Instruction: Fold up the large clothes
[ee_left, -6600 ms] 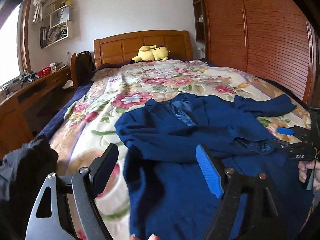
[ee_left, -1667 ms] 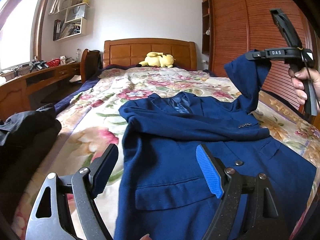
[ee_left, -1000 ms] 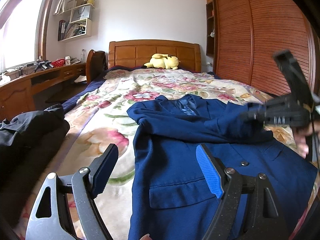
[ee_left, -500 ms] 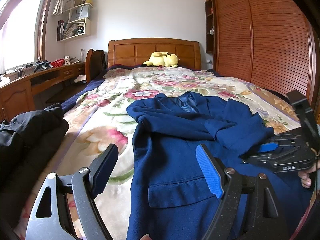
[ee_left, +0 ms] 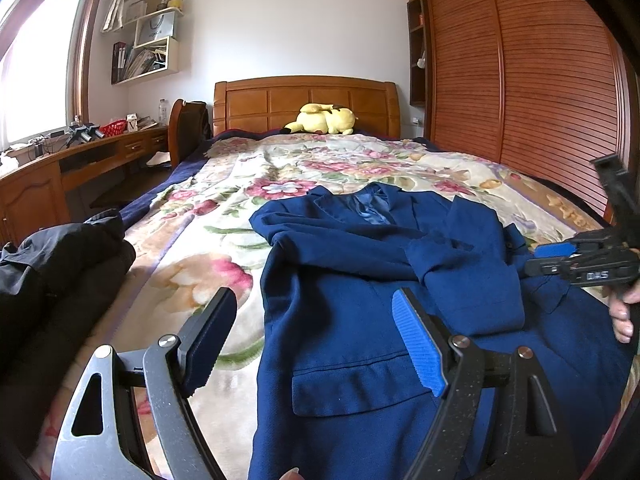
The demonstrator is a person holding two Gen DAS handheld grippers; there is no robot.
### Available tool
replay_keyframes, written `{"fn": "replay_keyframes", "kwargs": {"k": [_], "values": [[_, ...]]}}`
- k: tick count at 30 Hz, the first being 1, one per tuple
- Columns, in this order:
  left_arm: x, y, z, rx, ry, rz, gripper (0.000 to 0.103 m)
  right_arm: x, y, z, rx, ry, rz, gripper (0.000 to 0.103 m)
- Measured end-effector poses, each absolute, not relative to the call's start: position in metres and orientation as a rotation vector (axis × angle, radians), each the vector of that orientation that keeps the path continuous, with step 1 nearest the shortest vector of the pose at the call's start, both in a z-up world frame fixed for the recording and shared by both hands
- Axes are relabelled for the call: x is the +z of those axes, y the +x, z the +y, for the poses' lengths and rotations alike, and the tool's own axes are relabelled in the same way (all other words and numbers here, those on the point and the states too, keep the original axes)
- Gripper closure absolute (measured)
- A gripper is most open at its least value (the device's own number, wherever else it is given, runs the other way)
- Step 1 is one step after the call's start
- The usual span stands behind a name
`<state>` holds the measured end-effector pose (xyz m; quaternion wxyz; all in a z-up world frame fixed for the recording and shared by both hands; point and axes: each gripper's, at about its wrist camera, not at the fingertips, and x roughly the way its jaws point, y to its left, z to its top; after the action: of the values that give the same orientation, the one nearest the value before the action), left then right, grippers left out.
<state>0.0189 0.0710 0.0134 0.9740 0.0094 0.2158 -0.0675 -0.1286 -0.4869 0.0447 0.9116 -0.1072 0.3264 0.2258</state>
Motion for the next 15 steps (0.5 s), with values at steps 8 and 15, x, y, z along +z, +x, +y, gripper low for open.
{"fn": "replay_keyframes", "kwargs": {"k": [8,15], "values": [[0.013,0.019,0.071,-0.137,0.015,0.436,0.022,0.027,-0.096,-0.462,0.524,-0.130,0.731,0.053],[0.013,0.018,0.070,-0.140,0.021,0.435,0.022,0.001,-0.067,-0.436,0.479,-0.203,0.796,0.053]]}}
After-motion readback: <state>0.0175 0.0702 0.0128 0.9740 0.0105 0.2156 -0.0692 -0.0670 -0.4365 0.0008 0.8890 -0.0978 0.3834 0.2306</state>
